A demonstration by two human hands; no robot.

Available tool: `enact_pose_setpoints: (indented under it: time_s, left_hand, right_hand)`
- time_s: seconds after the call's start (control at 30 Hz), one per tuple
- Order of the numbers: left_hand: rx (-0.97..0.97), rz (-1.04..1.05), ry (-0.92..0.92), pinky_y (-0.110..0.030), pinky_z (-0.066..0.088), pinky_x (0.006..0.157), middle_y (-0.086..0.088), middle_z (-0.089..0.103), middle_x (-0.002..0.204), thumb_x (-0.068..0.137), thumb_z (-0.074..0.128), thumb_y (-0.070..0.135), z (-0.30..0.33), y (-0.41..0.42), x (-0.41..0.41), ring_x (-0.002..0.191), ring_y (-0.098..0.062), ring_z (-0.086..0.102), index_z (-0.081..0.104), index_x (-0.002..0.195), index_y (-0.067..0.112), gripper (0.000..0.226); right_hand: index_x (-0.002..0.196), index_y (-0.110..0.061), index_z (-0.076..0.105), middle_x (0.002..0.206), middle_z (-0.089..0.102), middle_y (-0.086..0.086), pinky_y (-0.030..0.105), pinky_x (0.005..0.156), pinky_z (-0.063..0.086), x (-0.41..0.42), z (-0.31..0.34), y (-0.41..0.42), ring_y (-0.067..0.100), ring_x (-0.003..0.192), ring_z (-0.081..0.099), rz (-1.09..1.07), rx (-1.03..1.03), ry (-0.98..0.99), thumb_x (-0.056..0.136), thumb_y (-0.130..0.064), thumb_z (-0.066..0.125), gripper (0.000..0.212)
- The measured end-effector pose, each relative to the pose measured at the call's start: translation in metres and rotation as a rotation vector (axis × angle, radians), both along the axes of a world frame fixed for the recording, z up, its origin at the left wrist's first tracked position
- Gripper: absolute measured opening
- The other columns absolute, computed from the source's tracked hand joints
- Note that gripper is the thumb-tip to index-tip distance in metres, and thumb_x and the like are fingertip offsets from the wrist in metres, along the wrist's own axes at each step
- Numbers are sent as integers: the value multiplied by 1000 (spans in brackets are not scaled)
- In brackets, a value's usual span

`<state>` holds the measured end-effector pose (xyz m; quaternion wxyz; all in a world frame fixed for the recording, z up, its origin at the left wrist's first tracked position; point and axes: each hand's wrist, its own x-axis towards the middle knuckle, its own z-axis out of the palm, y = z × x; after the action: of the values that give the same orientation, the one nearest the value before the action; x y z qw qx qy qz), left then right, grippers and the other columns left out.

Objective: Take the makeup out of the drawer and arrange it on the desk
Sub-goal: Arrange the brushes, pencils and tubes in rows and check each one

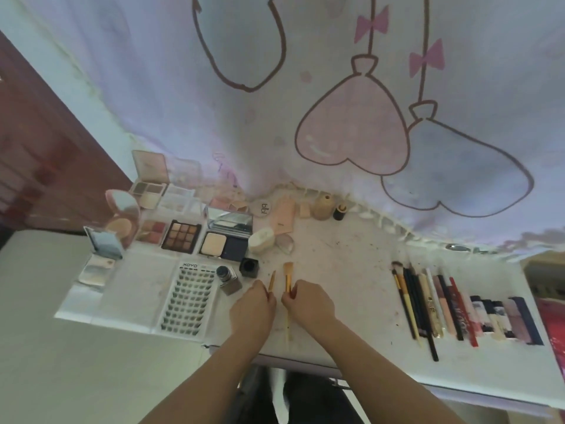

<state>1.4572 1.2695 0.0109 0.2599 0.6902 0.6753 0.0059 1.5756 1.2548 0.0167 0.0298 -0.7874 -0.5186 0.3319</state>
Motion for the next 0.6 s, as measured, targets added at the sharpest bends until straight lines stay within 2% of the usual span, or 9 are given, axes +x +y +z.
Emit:
enact_pose_setpoints:
  time_s: [0.2, 0.3, 0.4, 0.5, 0.6]
  left_hand:
    - [-26, -19, 13, -31, 42, 64, -4, 65, 90, 97, 39, 35, 0, 4, -5, 83, -22, 62, 44, 100, 14, 21]
    - [35, -61, -37, -27, 37, 57, 3, 58, 79, 96, 41, 38, 4, -3, -5, 72, -18, 58, 36, 96, 20, 18]
    - [87, -199, -119, -24, 33, 53, 10, 46, 67, 96, 42, 38, 16, -14, 23, 59, -12, 49, 30, 91, 26, 17]
    - [89, -380, -170, -18, 27, 46, 12, 42, 59, 97, 40, 39, 24, -26, 77, 50, -3, 41, 31, 92, 27, 15]
    - [24, -468, -172, -29, 46, 57, 7, 53, 72, 98, 38, 36, 24, -33, 135, 63, -16, 57, 41, 99, 20, 16]
  right_hand:
    - [83, -20, 47, 82, 59, 0, 29, 60, 41, -5, -7, -2, 20, 77, 58, -23, 12, -49, 91, -49, 43, 30]
    - [83, -21, 49, 75, 55, -3, 28, 58, 39, 11, -1, -4, 17, 68, 53, -94, 27, -30, 90, -54, 42, 35]
    - [87, -20, 53, 81, 60, -1, 27, 60, 40, 56, 11, -13, 17, 70, 53, -183, 73, -50, 93, -49, 43, 32]
    - [94, -18, 56, 88, 64, 2, 27, 63, 43, 119, 24, -29, 20, 78, 58, -258, 88, -114, 94, -40, 45, 25]
    - [98, -15, 58, 85, 62, 0, 26, 63, 42, 171, 29, -48, 18, 74, 56, -265, 93, -192, 94, -33, 45, 22]
